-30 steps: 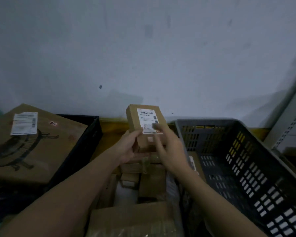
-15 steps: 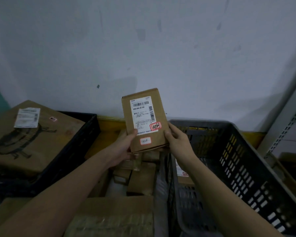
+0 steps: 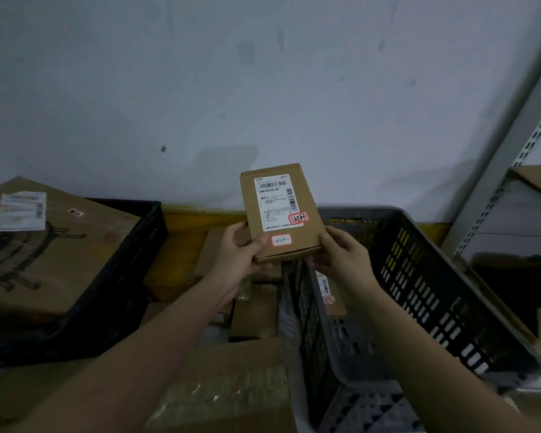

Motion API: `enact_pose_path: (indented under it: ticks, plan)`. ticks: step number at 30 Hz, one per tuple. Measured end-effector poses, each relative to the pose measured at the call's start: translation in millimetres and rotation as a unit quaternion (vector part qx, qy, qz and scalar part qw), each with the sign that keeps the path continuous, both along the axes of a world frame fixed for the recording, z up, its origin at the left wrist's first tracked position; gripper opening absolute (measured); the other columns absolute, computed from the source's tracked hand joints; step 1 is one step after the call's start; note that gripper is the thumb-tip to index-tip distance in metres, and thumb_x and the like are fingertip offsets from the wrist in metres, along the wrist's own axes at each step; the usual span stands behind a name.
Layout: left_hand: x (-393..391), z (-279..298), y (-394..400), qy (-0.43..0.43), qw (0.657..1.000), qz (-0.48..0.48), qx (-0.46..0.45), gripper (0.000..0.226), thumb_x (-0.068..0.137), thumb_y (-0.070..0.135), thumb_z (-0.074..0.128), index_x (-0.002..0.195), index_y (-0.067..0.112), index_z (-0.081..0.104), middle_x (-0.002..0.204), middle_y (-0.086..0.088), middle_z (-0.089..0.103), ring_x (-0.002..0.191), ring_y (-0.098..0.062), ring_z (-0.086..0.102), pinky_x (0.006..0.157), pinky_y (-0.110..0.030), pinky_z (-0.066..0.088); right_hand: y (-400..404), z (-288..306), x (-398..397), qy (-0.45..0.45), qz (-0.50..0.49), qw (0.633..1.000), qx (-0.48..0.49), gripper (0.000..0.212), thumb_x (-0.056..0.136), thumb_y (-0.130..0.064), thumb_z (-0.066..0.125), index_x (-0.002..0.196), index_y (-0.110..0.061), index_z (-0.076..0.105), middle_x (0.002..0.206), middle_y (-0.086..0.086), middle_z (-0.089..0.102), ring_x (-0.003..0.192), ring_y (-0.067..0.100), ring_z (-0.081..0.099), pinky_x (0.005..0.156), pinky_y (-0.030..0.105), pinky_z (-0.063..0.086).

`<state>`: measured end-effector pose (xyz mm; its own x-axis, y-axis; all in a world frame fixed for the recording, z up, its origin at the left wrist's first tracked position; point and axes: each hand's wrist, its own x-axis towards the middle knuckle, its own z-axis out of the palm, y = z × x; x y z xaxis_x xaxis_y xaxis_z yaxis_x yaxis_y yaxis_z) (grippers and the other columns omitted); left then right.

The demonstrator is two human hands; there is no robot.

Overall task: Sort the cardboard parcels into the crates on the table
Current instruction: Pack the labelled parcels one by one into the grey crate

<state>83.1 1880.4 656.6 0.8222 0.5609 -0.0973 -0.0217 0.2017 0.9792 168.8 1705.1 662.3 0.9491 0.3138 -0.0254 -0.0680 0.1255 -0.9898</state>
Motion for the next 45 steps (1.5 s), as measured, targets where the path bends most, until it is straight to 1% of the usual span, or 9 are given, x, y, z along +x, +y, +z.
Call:
enact_pose_path:
  ticks: [8, 12, 14, 17, 19, 23, 30, 39, 45]
  plan:
    - [6, -24, -54, 0.089, 0.987, -0.051, 0.126, 0.047, 0.103, 0.051, 0.035, 0.148, 0.037, 0.036, 0.140, 0.010, 0.052, 0.125, -0.012, 0.051, 0.100, -0.047, 0.051, -46, -24, 8, 0.044, -0.081, 0.996, 0.009, 0.017, 0.102, -0.013, 0.052, 0.113, -0.015, 0.065, 0.102, 0.013, 0.070, 0.075, 0.022, 0.075, 0.059, 0.025, 0.058]
    - [19, -26, -85, 0.113, 0.976, -0.049, 0.179, 0.030, 0.104, 0.054, 0.024, 0.088, 0.057, 0.049, 0.081, 0.040, 0.044, 0.074, 0.036, 0.040, 0.068, 0.001, 0.032, -74, -32, 32, 0.048, -0.105, 0.993, 0.006, 0.013, 0.102, -0.014, 0.052, 0.103, -0.022, 0.064, 0.108, 0.012, 0.069, 0.089, 0.025, 0.073, 0.059, 0.025, 0.058]
    - [29, -31, -99, 0.130, 0.971, -0.050, 0.195, 0.028, 0.104, 0.054, 0.024, 0.091, 0.055, 0.048, 0.082, 0.041, 0.045, 0.077, 0.031, 0.042, 0.064, 0.001, 0.024, -90, -41, 43, 0.050, -0.113, 0.992, -0.012, 0.013, 0.102, -0.016, 0.052, 0.108, -0.020, 0.062, 0.110, 0.010, 0.068, 0.092, 0.022, 0.072, 0.062, 0.027, 0.059]
    - [51, -46, -119, 0.150, 0.964, -0.053, 0.214, 0.042, 0.105, 0.047, 0.035, 0.145, 0.036, 0.039, 0.123, 0.020, 0.055, 0.097, 0.012, 0.055, 0.074, -0.005, 0.037, -118, -56, 62, 0.069, -0.138, 0.988, -0.021, 0.012, 0.102, -0.016, 0.051, 0.106, -0.022, 0.060, 0.107, 0.006, 0.066, 0.094, 0.021, 0.071, 0.061, 0.027, 0.059]
    - [63, -53, -130, 0.167, 0.955, -0.050, 0.241, 0.051, 0.103, 0.038, 0.046, 0.151, 0.030, 0.029, 0.133, 0.008, 0.053, 0.081, 0.010, 0.053, 0.057, -0.004, 0.039, -138, -65, 76, 0.084, -0.156, 0.983, -0.045, 0.012, 0.102, -0.015, 0.050, 0.098, -0.024, 0.058, 0.105, 0.004, 0.063, 0.095, 0.021, 0.068, 0.062, 0.030, 0.060]
    - [83, -66, -140, 0.252, 0.909, -0.039, 0.330, 0.080, 0.100, 0.028, 0.053, 0.159, 0.027, -0.001, 0.160, -0.011, 0.026, 0.122, -0.025, 0.053, 0.079, -0.026, 0.043, -175, -81, 107, 0.110, -0.149, 0.977, -0.110, 0.007, 0.103, -0.012, 0.048, 0.101, -0.018, 0.052, 0.102, 0.002, 0.056, 0.091, 0.021, 0.063, 0.058, 0.032, 0.058]
    - [105, -74, -128, 0.367, 0.810, -0.067, 0.453, 0.096, 0.095, 0.023, 0.055, 0.154, 0.030, -0.020, 0.162, -0.016, 0.015, 0.101, -0.034, 0.059, 0.064, -0.035, 0.049, -190, -116, 143, 0.146, -0.090, 0.958, -0.232, 0.025, 0.097, -0.008, 0.057, 0.115, -0.018, 0.043, 0.095, 0.001, 0.050, 0.085, 0.021, 0.061, 0.062, 0.038, 0.061]
    - [107, -89, -120, 0.347, 0.817, -0.051, 0.458, 0.095, 0.092, 0.021, 0.058, 0.157, 0.031, -0.011, 0.153, -0.020, 0.031, 0.123, -0.042, 0.050, 0.085, -0.041, 0.045, -174, -151, 168, 0.163, -0.068, 0.949, -0.262, 0.036, 0.094, -0.011, 0.065, 0.120, -0.014, 0.041, 0.093, 0.004, 0.056, 0.068, 0.015, 0.057, 0.037, 0.025, 0.048]
    - [108, -90, -123, 0.345, 0.812, -0.044, 0.469, 0.096, 0.095, 0.026, 0.060, 0.156, 0.031, -0.014, 0.151, -0.018, 0.034, 0.115, -0.039, 0.055, 0.079, -0.039, 0.043, -167, -174, 177, 0.228, -0.095, 0.939, -0.238, 0.027, 0.100, -0.010, 0.049, 0.126, -0.016, 0.043, 0.109, 0.014, 0.057, 0.083, 0.028, 0.060, 0.056, 0.036, 0.055]
